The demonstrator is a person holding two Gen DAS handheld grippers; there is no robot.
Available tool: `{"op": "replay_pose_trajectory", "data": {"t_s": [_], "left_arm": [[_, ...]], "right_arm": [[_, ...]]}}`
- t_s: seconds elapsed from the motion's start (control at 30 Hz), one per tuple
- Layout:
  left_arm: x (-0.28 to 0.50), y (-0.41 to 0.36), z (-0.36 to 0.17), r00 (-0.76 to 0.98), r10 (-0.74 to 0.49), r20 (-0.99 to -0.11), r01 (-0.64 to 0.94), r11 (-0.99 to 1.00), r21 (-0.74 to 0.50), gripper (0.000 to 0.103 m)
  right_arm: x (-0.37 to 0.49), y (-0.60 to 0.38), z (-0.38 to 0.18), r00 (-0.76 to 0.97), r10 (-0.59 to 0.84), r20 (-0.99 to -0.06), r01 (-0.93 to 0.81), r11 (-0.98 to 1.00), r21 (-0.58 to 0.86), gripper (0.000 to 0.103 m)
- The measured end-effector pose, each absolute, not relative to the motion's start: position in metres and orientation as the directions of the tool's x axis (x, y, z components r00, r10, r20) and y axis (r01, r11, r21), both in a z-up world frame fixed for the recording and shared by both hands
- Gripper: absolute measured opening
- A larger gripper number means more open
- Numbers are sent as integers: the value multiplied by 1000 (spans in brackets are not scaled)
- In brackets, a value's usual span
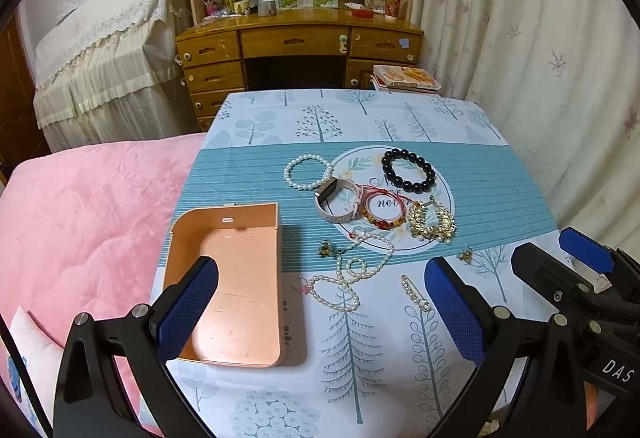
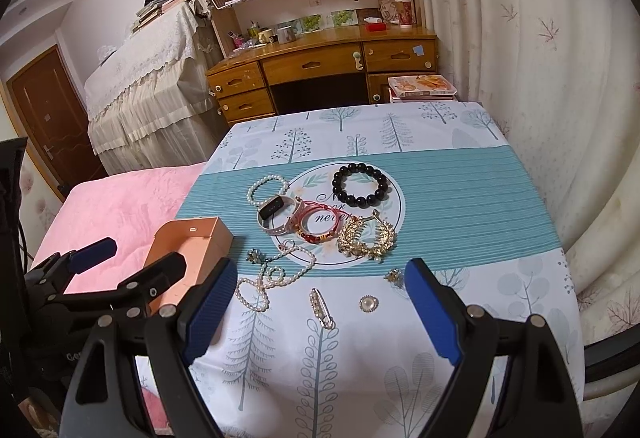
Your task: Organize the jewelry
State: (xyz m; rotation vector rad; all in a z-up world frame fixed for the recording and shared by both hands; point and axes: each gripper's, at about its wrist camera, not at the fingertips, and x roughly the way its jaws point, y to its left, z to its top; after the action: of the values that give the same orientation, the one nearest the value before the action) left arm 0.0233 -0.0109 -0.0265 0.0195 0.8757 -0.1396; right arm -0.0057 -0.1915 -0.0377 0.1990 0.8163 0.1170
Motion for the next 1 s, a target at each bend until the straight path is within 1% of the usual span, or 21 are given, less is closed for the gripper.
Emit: {"op": "replay_pose_trajectory", "data": {"t_s": [0.1,0.2,0.3,0.4,0.53,0.73,0.8,0.93,1.0], "left_arm": [[31,-9,-26,606,-159,-780,153,985,-82,102],[38,-10,-26,593,-189,-782,185,978,-96,102],[44,-13,-26,585,-182,-790,206,976,-71,102],[50,-14,-24,585,-164,-795,224,974,-36,102],[60,-14,-20,592,-140,-794,244,970,12,102],[88,-5,-16,577,-98,-811,246,968,58,102],[101,-1,-16,560,-93,-823,242,969,55,102],[128,9,-20,516,-116,-849,223,975,3,102],[144,12,-24,506,-111,-856,207,978,-4,102]], "right_arm": [[-2,-190,-37,667,188,-721,-37,975,219,87],[6,-187,-35,631,199,-750,-48,975,218,87],[12,-183,-30,596,215,-774,-64,973,221,87],[17,-181,-23,580,198,-791,-61,978,201,87],[24,-184,-11,569,183,-802,-45,980,191,87],[40,-192,3,554,192,-810,-23,976,215,86],[49,-194,3,544,183,-819,-13,978,210,86],[71,-198,-4,515,177,-838,4,978,209,86],[87,-201,-12,502,168,-848,15,979,203,86]]}}
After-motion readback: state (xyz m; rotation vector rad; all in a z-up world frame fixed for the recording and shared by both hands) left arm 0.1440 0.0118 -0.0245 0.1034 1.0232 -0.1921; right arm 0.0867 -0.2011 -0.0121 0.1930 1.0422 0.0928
